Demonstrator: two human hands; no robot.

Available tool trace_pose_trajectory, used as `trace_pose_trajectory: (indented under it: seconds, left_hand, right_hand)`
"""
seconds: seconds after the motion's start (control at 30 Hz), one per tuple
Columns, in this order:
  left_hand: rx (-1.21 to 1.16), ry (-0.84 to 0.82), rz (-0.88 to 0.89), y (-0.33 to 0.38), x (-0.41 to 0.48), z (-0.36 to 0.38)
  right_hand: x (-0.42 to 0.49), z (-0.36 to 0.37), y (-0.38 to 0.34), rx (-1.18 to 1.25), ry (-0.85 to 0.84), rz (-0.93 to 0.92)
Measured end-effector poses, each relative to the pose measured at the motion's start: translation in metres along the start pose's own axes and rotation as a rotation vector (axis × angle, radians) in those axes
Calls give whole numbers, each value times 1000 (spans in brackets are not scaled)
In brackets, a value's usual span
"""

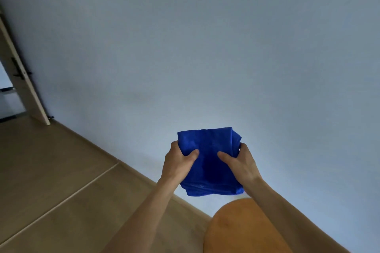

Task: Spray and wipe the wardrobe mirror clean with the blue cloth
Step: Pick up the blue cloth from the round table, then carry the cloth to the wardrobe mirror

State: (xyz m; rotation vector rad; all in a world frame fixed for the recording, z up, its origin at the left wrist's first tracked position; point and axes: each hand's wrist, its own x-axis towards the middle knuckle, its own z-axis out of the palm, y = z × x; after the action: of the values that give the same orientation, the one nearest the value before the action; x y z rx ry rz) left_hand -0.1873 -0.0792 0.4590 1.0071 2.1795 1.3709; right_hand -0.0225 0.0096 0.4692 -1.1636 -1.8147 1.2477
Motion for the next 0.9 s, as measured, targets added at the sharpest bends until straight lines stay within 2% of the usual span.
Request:
trace_pose_trajectory:
  seconds: [0.57, 0.9]
  left_hand:
    - [110, 179, 51, -48, 29, -224]
    - [128, 341, 8, -88, 45, -309]
  right_hand:
    - [4, 186, -124, -53, -141, -166]
    - [28, 281, -162, -198, -305, -292]
